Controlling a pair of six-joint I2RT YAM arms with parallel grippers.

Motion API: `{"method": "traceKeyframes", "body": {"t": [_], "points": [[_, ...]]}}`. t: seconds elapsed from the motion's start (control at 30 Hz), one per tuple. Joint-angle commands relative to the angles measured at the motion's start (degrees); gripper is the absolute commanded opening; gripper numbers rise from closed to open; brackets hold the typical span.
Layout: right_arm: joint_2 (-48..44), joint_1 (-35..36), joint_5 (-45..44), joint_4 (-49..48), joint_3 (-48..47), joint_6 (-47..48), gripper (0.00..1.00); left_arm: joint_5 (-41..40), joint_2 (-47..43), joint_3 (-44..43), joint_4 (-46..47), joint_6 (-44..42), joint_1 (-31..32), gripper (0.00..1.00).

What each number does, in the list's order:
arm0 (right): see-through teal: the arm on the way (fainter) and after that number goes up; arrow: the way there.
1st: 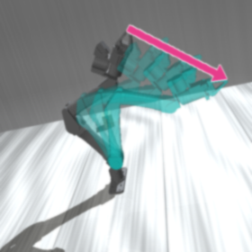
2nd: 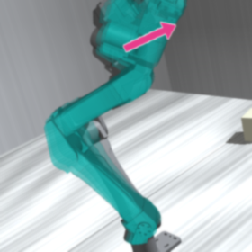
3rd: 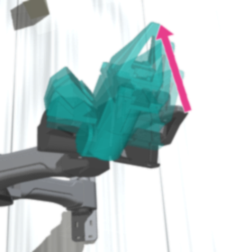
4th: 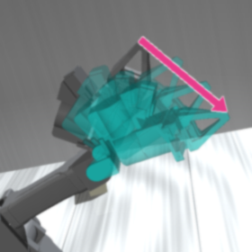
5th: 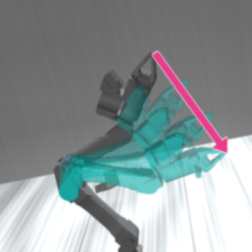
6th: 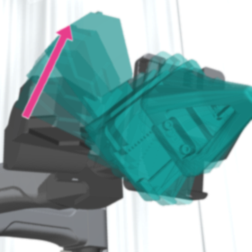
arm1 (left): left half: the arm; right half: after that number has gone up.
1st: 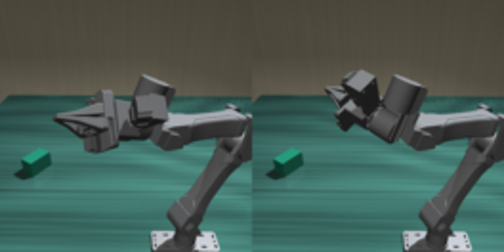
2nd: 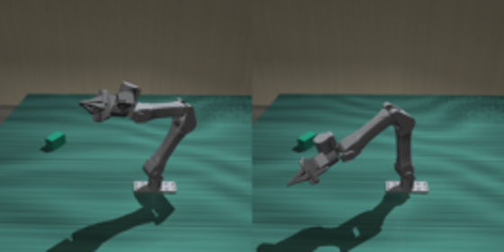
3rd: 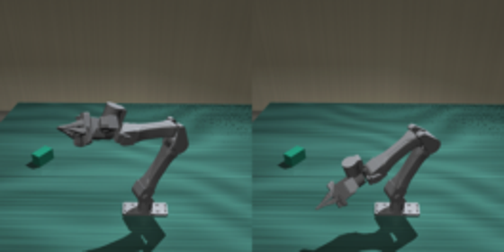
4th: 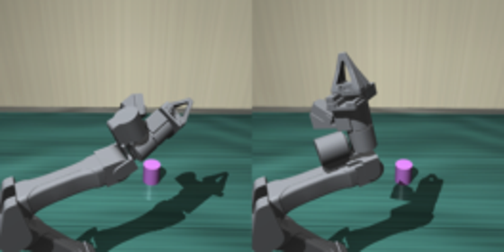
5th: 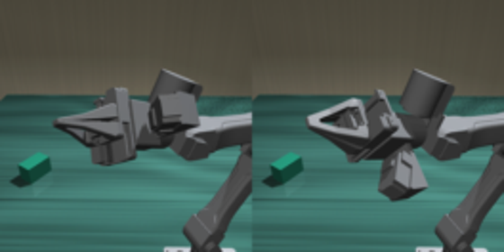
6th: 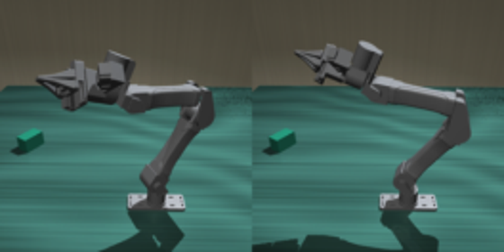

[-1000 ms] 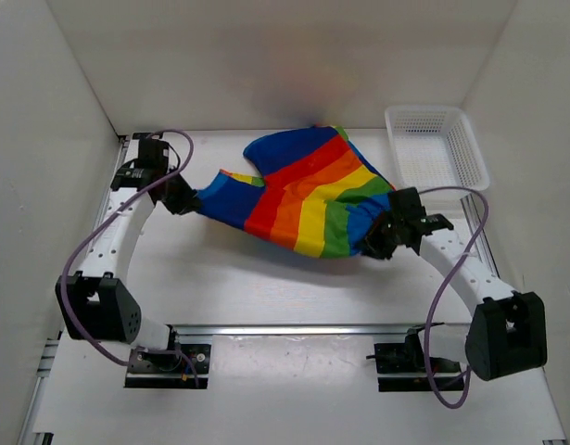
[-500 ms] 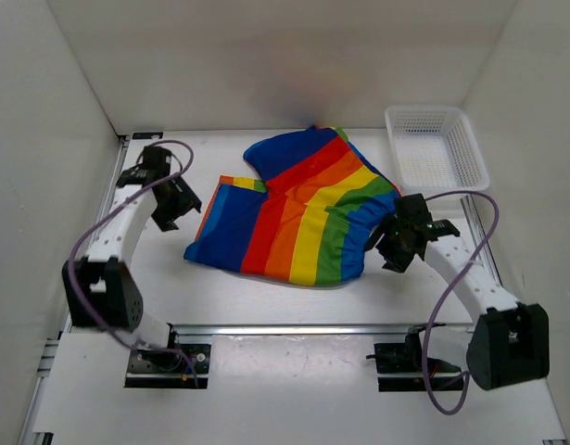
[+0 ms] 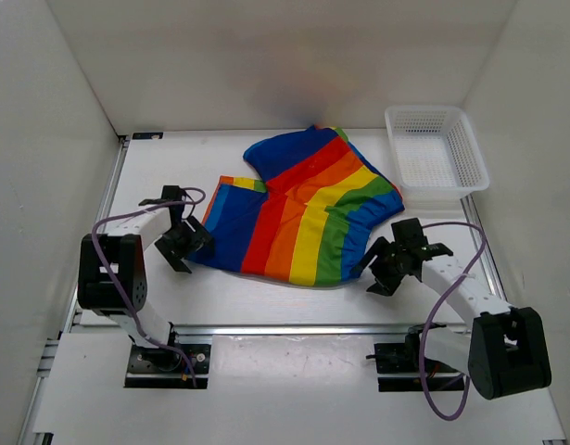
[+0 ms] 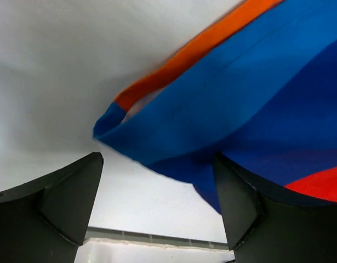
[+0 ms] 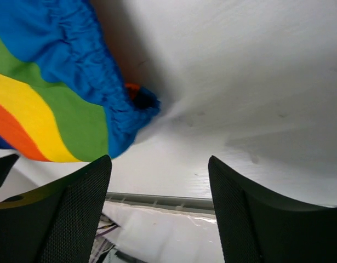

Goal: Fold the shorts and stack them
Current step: Flatten the shorts out

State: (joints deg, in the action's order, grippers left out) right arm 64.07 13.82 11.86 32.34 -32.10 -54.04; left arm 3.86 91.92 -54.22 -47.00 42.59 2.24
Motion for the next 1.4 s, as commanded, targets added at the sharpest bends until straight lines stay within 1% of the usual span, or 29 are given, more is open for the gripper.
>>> {"method": "traceKeyframes", "body": {"t": [0.0, 0.03, 0.07, 0.13, 0.17, 0.2, 0.23, 0.27, 0.3, 0.37, 0.4, 0.43, 0.53, 0.57, 0.67, 0.7, 0.83, 0.97, 1.03, 1.1, 1.17, 1.2, 1.23, 1.27, 1.33, 1.37], "points": [[1.9, -0.3, 5.4, -9.5, 1.3, -3.3, 0.74, 0.8, 0.8, -2.6, 4.8, 0.5, 0.7, 0.91], [3.2, -0.3, 6.0, -11.1, 2.0, -4.0, 0.73, 0.2, 1.8, -3.9, 4.8, 0.5, 0.7, 0.87], [3.9, -0.3, 6.5, -12.3, 2.0, -5.0, 0.70, 0.2, 3.8, -4.5, 4.8, 0.5, 0.7, 0.75], [6.6, -0.3, 6.5, -14.5, 2.0, -5.0, 0.67, 0.2, 5.5, -6.3, 4.8, 0.5, 0.7, 0.59], [7.5, -0.3, 5.3, -15.1, 0.9, -5.0, 0.64, -0.3, 6.5, -6.9, 4.8, 0.5, 0.7, 0.49], [8.5, 0.5, 3.2, -15.1, 0.2, -5.0, 0.60, -0.3, 6.5, -7.4, 4.8, 0.5, 1.4, 0.27], [10.3, 1.0, 2.2, -15.7, -0.7, -5.0, 0.57, -0.3, 7.0, -7.4, 4.8, 0.5, 1.4, 0.15], [11.2, 2.3, 0.9, -15.7, -1.6, -4.4, 0.53, -0.3, 7.0, -8.1, 4.8, 0.5, 1.4, 0.10], [12.2, 3.0, -0.8, -15.7, -3.9, -3.9, 0.42, 0.4, 7.0, -8.8, 4.8, 0.5, 1.4, 0.10], [15.5, 3.0, -2.9, -15.2, -6.3, -2.6, 0.24, 0.9, 6.3, -9.5, 4.8, 0.5, 1.4, 0.10], [17.6, 3.0, -3.8, -14.6, -9.5, -1.9, 0.08, 0.9, 5.3, -10.3, 4.8, 0.5, 1.4, 0.10], [18.3, 3.0, -4.7, -13.2, -11.6, -1.2, 0.00, 0.9, 4.7, -10.9, 4.8, 0.5, 1.4, 0.10], [18.9, 3.0, -8.1, -8.7, -17.4, 2.1, 0.00, 1.4, 1.7, -14.2, 3.3, 0.5, 1.4, 0.10], [18.9, 3.0, -9.0, -7.8, -21.0, 3.1, 0.00, 1.4, 1.0, -15.4, 2.8, 0.5, 1.4, 0.10], [18.4, 3.0, -11.3, -3.0, -27.5, 7.4, 0.00, 0.9, -1.6, -21.4, -0.6, 0.5, 0.1, 0.10], [17.8, 3.0, -11.9, -1.1, -31.1, 8.5, 0.00, 0.9, -2.4, -24.6, -1.5, 0.5, 0.1, 0.10], [16.6, 3.0, -11.9, 3.1, -38.9, 15.2, 0.00, 0.9, -7.3, -32.4, -5.4, 0.5, -2.0, 0.10], [15.9, 3.0, -11.3, 7.9, -45.8, 18.6, 0.00, 1.5, -10.6, -40.0, -8.5, 0.0, -4.1, 0.10], [14.2, 3.0, -11.3, 9.2, -46.6, 19.8, 0.00, 1.5, -12.0, -41.8, -9.8, 0.0, -4.1, 0.10], [12.1, 3.0, -11.3, 9.9, -46.6, 21.8, 0.00, 1.5, -13.9, -41.8, -10.3, -0.7, -4.1, 0.10], [11.3, 3.0, -9.5, 12.4, -45.4, 22.8, 0.00, 1.0, -15.4, -38.0, -12.0, -1.8, -4.1, 0.10], [11.3, 3.0, -6.7, 13.4, -44.7, 23.4, 0.00, 0.5, -16.2, -35.9, -12.0, -1.8, -4.1, 0.10], [11.3, 3.0, -5.3, 15.1, -43.7, 24.0, 0.00, -0.2, -16.8, -33.5, -12.5, -2.3, -4.1, 0.10], [11.3, 3.0, -4.3, 17.8, -42.5, 24.0, 0.00, -0.8, -18.1, -27.9, -12.5, -2.3, -4.1, 0.10], [11.3, 3.0, -3.1, 18.4, -38.1, 24.5, 0.00, -1.3, -18.7, -22.3, -10.8, -2.3, -4.1, 0.10], [13.1, 3.0, -3.7, 18.4, -36.9, 23.7, 0.01, -0.5, -18.7, -18.5, -9.7, -2.3, -4.1, 0.10]]}}
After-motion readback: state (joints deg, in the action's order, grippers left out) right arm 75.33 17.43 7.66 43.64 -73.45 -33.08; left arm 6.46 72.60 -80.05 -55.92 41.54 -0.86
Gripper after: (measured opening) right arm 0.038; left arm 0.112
